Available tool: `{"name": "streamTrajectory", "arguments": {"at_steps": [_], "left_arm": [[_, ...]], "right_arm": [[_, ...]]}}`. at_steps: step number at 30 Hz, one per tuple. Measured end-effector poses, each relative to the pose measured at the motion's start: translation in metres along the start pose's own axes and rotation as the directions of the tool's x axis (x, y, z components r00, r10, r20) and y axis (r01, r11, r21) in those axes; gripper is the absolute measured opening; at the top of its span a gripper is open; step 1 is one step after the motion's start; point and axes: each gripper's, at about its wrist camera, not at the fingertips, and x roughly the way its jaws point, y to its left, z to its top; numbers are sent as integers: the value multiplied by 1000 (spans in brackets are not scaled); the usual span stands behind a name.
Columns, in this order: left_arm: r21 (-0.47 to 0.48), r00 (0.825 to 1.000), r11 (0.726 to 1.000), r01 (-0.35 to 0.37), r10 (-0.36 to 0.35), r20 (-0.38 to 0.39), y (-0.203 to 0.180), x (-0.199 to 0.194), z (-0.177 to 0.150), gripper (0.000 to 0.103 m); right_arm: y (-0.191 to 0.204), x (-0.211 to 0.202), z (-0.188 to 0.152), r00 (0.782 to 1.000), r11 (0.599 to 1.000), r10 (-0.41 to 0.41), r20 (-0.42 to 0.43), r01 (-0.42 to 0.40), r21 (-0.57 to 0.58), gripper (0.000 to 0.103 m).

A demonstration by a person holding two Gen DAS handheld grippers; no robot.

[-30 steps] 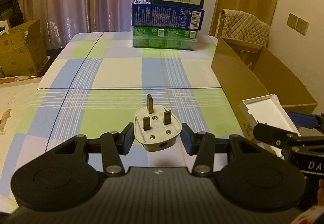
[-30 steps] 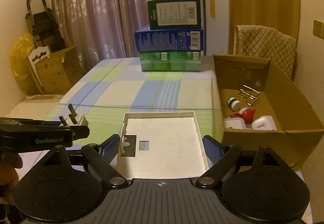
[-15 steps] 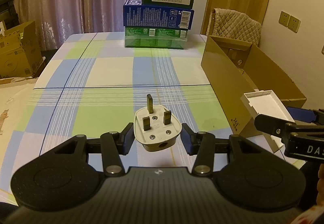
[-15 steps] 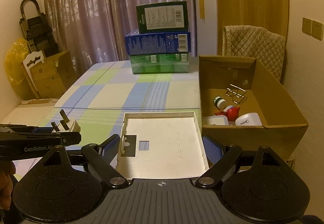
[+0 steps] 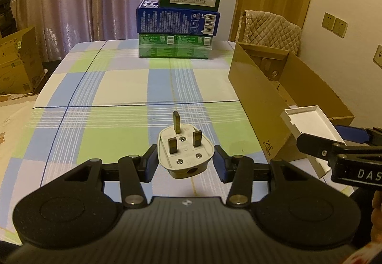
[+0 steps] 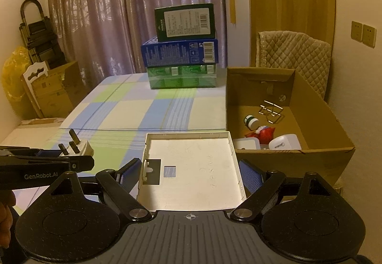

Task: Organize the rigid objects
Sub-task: 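Lower the plug and tray into the box and open both tools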

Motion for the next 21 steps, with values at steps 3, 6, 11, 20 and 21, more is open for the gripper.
{"name": "streamTrajectory", "arguments": {"at_steps": [3, 6, 11, 20, 21], "left_arm": [[3, 1000, 1000, 14, -14, 3, -4, 0, 3, 43], [12, 999, 999, 35, -36, 9, -11, 0, 9, 43], [47, 995, 994, 94, -95, 20, -36, 6, 22, 43], [127, 972, 964, 232, -236, 12, -101, 39, 52, 43], [139, 970, 961, 239, -242, 7, -110, 45, 55, 43]], "right_arm": [[-6, -2, 2, 1000, 1000, -7, 4, 7, 3, 84], [-14, -7, 6, 1000, 1000, -23, 15, 23, 13, 84], [-41, -15, 14, 997, 996, -70, 36, 68, 51, 84], [-117, -3, 39, 988, 982, -154, 30, 150, 116, 84], [-126, 1, 41, 988, 980, -155, 23, 151, 129, 84]]}}
